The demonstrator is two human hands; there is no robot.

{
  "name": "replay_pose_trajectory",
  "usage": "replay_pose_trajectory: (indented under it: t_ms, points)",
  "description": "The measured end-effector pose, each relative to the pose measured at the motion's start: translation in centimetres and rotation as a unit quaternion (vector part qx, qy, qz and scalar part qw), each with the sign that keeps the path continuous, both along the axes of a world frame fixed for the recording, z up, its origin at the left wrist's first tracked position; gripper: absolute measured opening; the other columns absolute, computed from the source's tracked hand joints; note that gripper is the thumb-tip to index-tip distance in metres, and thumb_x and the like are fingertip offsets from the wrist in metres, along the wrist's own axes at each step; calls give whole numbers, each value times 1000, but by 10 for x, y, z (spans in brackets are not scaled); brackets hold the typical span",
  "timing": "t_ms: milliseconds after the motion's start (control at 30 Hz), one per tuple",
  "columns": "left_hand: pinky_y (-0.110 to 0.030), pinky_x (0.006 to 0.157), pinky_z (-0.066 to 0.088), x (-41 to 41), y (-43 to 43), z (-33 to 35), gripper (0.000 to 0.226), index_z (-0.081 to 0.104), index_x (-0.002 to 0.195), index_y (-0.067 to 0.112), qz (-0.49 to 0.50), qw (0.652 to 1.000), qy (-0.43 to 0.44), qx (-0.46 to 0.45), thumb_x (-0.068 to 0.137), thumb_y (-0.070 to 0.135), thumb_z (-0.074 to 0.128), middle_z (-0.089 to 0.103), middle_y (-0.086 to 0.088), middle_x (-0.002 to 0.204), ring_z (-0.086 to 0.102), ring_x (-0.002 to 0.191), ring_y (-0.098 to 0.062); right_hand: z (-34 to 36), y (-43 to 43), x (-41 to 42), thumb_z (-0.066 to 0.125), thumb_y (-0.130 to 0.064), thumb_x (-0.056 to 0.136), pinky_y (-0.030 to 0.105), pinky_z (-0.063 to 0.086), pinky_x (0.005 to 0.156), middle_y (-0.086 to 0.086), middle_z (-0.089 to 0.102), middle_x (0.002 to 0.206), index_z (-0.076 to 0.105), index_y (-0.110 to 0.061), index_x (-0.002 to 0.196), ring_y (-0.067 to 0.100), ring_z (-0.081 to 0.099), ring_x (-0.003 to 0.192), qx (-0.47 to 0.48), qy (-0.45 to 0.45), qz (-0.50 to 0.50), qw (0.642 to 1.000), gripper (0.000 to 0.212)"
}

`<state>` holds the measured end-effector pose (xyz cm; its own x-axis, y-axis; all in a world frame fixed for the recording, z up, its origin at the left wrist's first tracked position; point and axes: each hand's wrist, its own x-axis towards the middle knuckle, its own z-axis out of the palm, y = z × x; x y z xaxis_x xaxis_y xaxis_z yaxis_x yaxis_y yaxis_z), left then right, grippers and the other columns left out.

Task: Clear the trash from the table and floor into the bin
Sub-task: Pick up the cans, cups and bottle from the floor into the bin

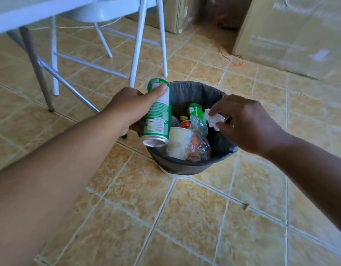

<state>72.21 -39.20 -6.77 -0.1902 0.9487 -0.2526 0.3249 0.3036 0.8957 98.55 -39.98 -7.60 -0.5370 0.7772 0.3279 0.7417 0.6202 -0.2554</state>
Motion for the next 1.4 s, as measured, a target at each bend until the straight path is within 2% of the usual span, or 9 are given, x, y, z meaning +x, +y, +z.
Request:
replay_pose_trajectory:
  t_ms: [100, 200, 333, 433, 600, 767, 933, 1200, 1400]
  points:
    - [-34, 53, 56, 5, 2, -13, 72, 66, 96, 12, 8, 1000, -1, 9, 61, 74, 65, 69, -9, 95, 70, 77, -21, -8, 2, 4, 72, 1, 72, 22, 42, 70, 6, 67, 102, 71, -12, 105, 17, 61, 77, -11, -2, -11, 1000, 35]
    - [-36, 57, 59, 1, 5, -18, 68, 67, 104, 15, 24, 997, 19, 64, 63, 69, 67, 69, -8, 102, 71, 80, -19, -10, 3, 9, 72, -1, 75, 21, 42, 68, 5, 66, 101, 71, -12, 107, 17, 62, 73, -9, 4, -20, 1000, 34]
    - [-39, 76, 58, -8, 4, -23, 47, 68, 103, 25, 49, 982, 118, 137, 69, 57, 67, 69, 6, 96, 67, 88, -12, -14, 10, 19, 75, -11, 77, 21, 46, 69, 3, 68, 97, 72, -14, 103, 14, 63, 71, 6, 30, -59, 998, 27]
    - [-37, 88, 52, -15, 6, -33, 41, 66, 111, 25, 39, 970, 189, 147, 75, 46, 70, 67, 4, 107, 64, 97, -14, -22, 18, 31, 74, -17, 78, 24, 47, 73, 7, 68, 95, 72, -14, 102, 21, 65, 76, 24, 38, -114, 992, 25]
    - [-29, 87, 47, -20, 13, -49, 36, 64, 117, 21, 44, 969, 213, 117, 84, 35, 65, 65, 2, 111, 61, 101, -18, -38, 26, 40, 71, -28, 82, 23, 39, 79, 10, 62, 115, 65, -15, 119, 23, 64, 84, -31, 20, -215, 976, 40]
    - [-28, 80, 49, -25, 28, -59, 29, 66, 114, 22, 63, 969, 208, 117, 86, 27, 61, 67, 2, 94, 64, 89, -17, -47, 28, 38, 69, -11, 80, 26, 41, 81, 14, 62, 116, 63, -12, 124, 28, 64, 83, -43, 39, -238, 970, 45]
    - [-31, 82, 47, -25, 32, -58, 33, 63, 119, 20, 36, 964, 252, 81, 86, 18, 59, 64, -3, 96, 59, 87, -20, -43, 34, 29, 63, 0, 75, 27, 40, 84, 17, 59, 117, 63, -13, 125, 33, 62, 93, -81, 48, -248, 964, 51]
    - [-24, 72, 33, -11, -15, 26, 32, 59, 121, 16, 1, 951, 306, 36, 90, 10, 54, 58, -12, 104, 52, 85, -24, 38, -9, 31, 58, 2, 79, 32, 43, 87, 14, 51, 125, 57, -18, 132, 34, 56, 105, -228, 55, -282, 930, 57]
    - [-24, 79, 36, 24, -75, 186, 35, 59, 121, 13, 8, 962, 274, 9, 87, 3, 56, 58, -12, 105, 56, 94, -27, 191, -63, 59, 59, 3, 77, 31, 49, 76, 4, 61, 116, 60, -26, 126, 29, 61, 78, -291, 91, -319, 897, 57]
